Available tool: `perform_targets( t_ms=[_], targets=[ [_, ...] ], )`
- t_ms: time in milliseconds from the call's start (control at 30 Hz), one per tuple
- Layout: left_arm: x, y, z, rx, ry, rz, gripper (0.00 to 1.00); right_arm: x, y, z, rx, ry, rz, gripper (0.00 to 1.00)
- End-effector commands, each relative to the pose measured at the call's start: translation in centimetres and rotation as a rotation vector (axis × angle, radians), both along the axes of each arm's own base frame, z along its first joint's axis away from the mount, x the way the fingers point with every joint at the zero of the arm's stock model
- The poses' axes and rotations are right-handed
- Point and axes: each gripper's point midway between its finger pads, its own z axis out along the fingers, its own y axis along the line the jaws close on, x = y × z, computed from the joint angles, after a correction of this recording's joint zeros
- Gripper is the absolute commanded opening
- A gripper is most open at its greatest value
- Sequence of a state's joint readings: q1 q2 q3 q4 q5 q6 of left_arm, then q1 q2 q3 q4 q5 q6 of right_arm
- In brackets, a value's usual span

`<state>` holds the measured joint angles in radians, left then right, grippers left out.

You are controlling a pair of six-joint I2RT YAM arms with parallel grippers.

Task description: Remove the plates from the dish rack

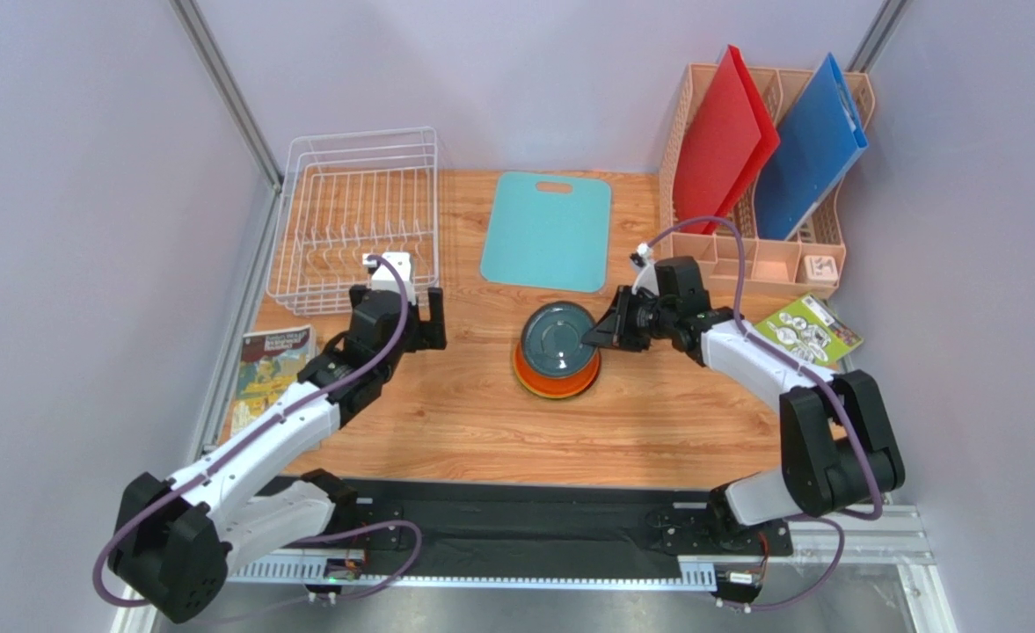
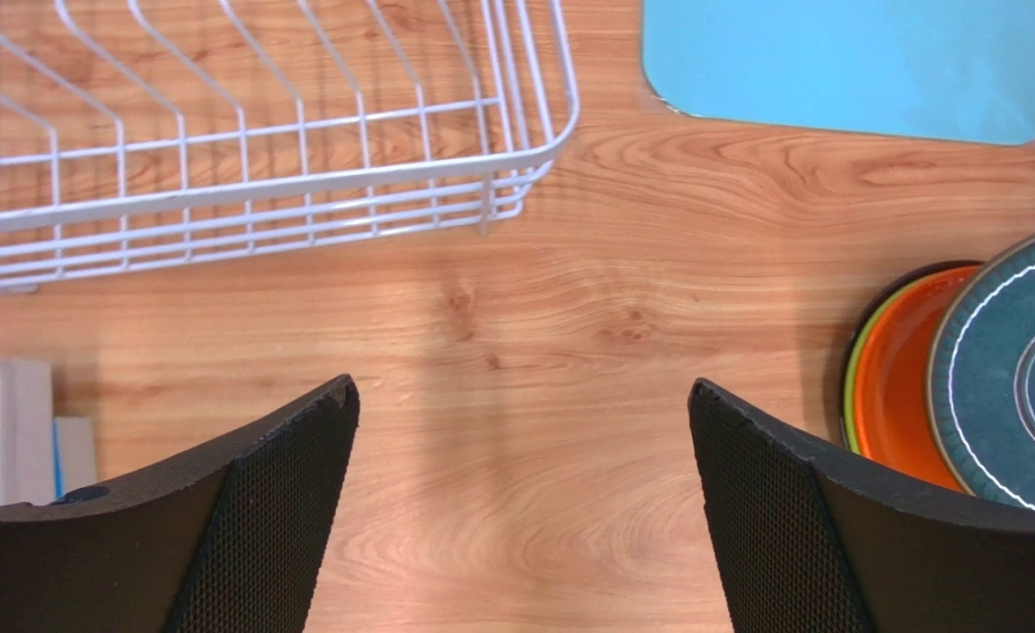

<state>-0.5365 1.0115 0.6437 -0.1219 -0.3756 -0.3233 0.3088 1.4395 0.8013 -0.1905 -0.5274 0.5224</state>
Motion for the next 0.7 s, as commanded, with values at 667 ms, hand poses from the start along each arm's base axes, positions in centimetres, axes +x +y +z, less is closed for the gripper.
perform_targets(
  t_ms=[667],
  targets=[
    [-0.6, 1.1, 2.7, 0.017, -0.058, 0.017, 0.99, 0.6, 1.7, 0.0, 0.050, 0.048, 0.109, 0.25]
  ],
)
